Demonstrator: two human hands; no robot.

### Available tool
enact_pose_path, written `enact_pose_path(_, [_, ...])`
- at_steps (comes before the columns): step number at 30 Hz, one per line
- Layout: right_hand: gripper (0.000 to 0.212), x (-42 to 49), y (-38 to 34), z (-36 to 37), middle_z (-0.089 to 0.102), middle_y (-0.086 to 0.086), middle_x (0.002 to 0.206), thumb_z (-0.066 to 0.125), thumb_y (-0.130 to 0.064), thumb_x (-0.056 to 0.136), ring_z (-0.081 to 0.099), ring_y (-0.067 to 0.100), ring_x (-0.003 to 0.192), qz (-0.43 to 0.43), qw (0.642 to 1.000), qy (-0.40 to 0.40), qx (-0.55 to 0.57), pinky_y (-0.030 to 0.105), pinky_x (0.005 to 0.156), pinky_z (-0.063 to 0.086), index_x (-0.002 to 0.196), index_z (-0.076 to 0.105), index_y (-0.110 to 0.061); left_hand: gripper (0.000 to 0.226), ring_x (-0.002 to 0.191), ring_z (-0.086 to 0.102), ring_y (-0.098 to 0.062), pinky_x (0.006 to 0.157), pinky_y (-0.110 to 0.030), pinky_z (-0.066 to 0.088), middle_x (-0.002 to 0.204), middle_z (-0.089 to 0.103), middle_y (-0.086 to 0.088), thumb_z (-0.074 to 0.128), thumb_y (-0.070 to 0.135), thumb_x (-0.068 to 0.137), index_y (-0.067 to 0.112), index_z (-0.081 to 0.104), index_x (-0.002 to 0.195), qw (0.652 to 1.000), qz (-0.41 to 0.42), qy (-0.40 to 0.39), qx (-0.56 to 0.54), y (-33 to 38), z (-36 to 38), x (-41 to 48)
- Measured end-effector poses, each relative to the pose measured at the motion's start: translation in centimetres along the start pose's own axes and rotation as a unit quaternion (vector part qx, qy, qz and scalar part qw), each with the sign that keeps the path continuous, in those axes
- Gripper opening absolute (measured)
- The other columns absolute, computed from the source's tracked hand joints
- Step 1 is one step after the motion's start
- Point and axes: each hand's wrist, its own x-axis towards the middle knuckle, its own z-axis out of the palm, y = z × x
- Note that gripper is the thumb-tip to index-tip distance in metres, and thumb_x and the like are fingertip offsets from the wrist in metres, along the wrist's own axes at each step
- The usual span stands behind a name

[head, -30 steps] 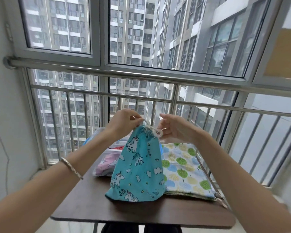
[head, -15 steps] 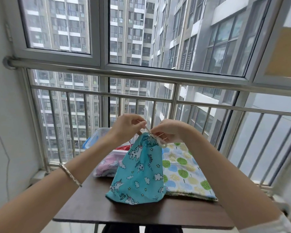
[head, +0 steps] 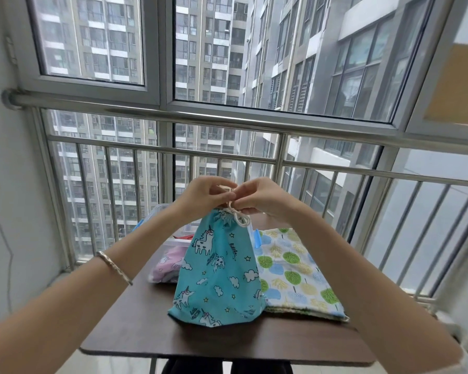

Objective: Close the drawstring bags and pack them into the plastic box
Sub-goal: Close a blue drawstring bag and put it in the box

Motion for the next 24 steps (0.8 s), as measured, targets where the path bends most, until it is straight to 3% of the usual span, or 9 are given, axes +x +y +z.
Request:
enact_pose_path(5, [0.012,-0.1,0.3,0.5,0.069,0.013,0.083,0.07,0.006,0.078,0.066,0.018,0.076,-0.001,1.0,0.019,-0.006,0.027,0.075,0.059,0.082,0.068,-0.005,0.033,0.07,0.07,-0.012,0.068,-0.028,0.058,0.078,0.074,0.001,0.071,0.023,0.081,0.013,0.065,0.113,0.999,-0.002,0.0,0.054,0.4,-0.4,0.0])
enact_pose_path(11, [0.012,-0.2,0.4,0.8,0.067,0.011,0.081,0.067,0.001,0.084,0.064,0.018,0.071,0.043,0.994,0.016,0.102,0.025,0.068,0.056,0.089,0.059,-0.005,0.019,0.066,0.068,-0.005,0.058,-0.016,0.051,0.08,0.073,0.0,0.071,0.021,0.083,0.013,0.062,0.098,0.999,-0.046,-0.008,-0.006,1.1,-0.5,0.1])
enact_pose_path(15, [0.015,-0.2,0.8,0.7,0.068,0.01,0.085,0.069,0.002,0.082,0.065,0.014,0.073,-0.022,0.998,0.05,0.011,0.018,0.062,0.054,0.093,0.063,-0.008,0.017,0.065,0.062,-0.009,0.055,-0.02,0.045,0.084,0.072,-0.004,0.067,0.021,0.086,0.012,0.061,0.098,0.996,-0.08,-0.02,-0.021,1.1,-0.8,0.3])
enact_pose_path(19, [0.008,-0.4,0.8,1.1,0.068,0.007,0.078,0.063,-0.004,0.085,0.063,0.01,0.068,-0.032,0.997,0.044,-0.051,0.016,0.06,0.051,0.088,0.069,0.0,0.017,0.055,0.059,0.0,0.046,-0.011,0.041,0.082,0.07,-0.003,0.064,0.019,0.089,0.01,0.062,0.102,0.995,-0.095,-0.042,-0.009,1.3,-0.7,0.3])
enact_pose_path(21, [0.01,-0.4,0.6,1.1,0.063,0.007,0.077,0.058,-0.003,0.087,0.06,0.013,0.069,0.01,0.999,0.033,0.006,0.019,0.062,0.051,0.083,0.064,0.004,0.016,0.059,0.06,-0.001,0.049,-0.01,0.042,0.08,0.069,-0.001,0.063,0.021,0.089,0.01,0.064,0.101,0.995,-0.089,-0.049,0.004,1.4,-0.6,0.3])
enact_pose_path(24, [0.009,-0.4,0.9,0.7,0.053,0.006,0.075,0.047,-0.002,0.082,0.049,0.015,0.07,0.1,0.962,-0.034,0.253,0.028,0.075,0.046,0.075,0.048,-0.008,0.019,0.05,0.053,0.005,0.048,-0.009,0.039,0.071,0.067,0.004,0.061,0.025,0.091,0.008,0.068,0.094,0.996,-0.076,-0.048,0.005,1.5,-0.7,0.2])
